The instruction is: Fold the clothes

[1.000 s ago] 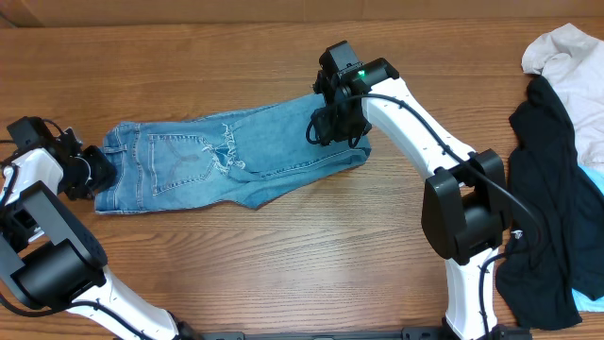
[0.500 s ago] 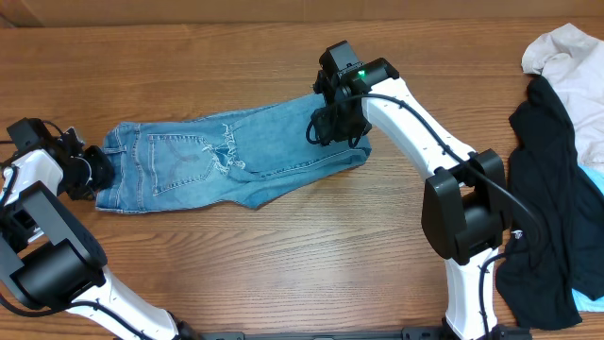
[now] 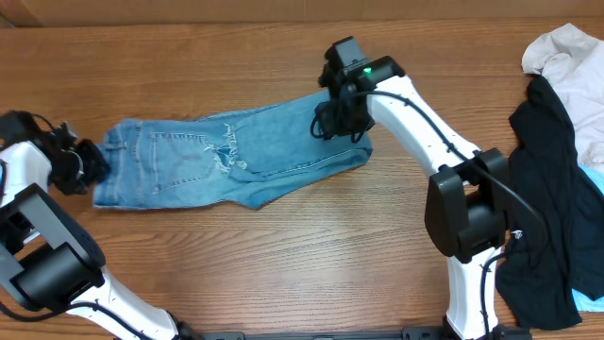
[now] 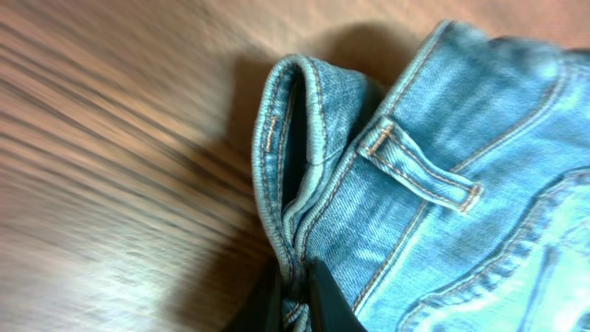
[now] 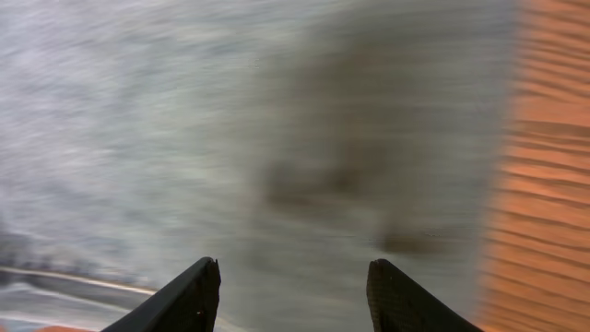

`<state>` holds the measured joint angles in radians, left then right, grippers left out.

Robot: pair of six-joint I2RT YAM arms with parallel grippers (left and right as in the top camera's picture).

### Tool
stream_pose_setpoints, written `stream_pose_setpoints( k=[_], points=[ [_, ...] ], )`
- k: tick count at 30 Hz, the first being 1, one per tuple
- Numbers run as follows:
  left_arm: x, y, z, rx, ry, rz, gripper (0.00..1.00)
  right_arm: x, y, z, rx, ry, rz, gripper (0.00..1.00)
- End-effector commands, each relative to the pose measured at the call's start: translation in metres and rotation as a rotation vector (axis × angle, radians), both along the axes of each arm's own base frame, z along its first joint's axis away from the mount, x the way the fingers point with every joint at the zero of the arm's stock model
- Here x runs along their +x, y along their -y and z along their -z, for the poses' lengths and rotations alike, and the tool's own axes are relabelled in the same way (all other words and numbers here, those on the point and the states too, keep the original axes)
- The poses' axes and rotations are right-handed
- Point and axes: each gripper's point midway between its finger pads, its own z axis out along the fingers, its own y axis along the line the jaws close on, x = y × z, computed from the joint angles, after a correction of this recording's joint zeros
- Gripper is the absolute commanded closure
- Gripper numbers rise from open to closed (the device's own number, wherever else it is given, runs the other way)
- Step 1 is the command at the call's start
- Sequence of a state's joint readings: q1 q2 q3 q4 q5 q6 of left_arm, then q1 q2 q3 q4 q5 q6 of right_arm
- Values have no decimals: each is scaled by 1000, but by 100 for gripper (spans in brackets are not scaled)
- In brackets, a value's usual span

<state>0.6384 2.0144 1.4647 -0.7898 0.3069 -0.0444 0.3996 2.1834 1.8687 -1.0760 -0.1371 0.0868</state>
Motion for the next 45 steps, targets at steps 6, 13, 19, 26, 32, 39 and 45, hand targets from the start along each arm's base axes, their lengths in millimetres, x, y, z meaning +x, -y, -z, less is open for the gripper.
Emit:
stream_pose_setpoints(
  k=[6, 13, 19, 26, 32, 39, 45],
  points=[
    [12, -64, -128, 129, 200, -98, 96, 23, 57, -13, -1, 23, 145, 45],
    [33, -49, -210, 92, 372, -41, 96, 29, 87, -12, -7, 12, 201, 45],
    [60, 6, -288, 5, 575, 98, 96, 23, 84, -9, 1, -13, 188, 46],
    [80, 76, -308, -17, 593, 241, 96, 6, 52, 10, 78, -56, 110, 49],
    [91, 122, -301, -16, 553, 324, 96, -10, 4, 24, 177, -67, 14, 50],
    [92, 168, -291, -31, 496, 404, 96, -18, -53, 19, 213, 6, -100, 50],
    [90, 191, -280, 14, 434, 438, 96, -21, -89, 11, 269, 57, -160, 50]
  ],
)
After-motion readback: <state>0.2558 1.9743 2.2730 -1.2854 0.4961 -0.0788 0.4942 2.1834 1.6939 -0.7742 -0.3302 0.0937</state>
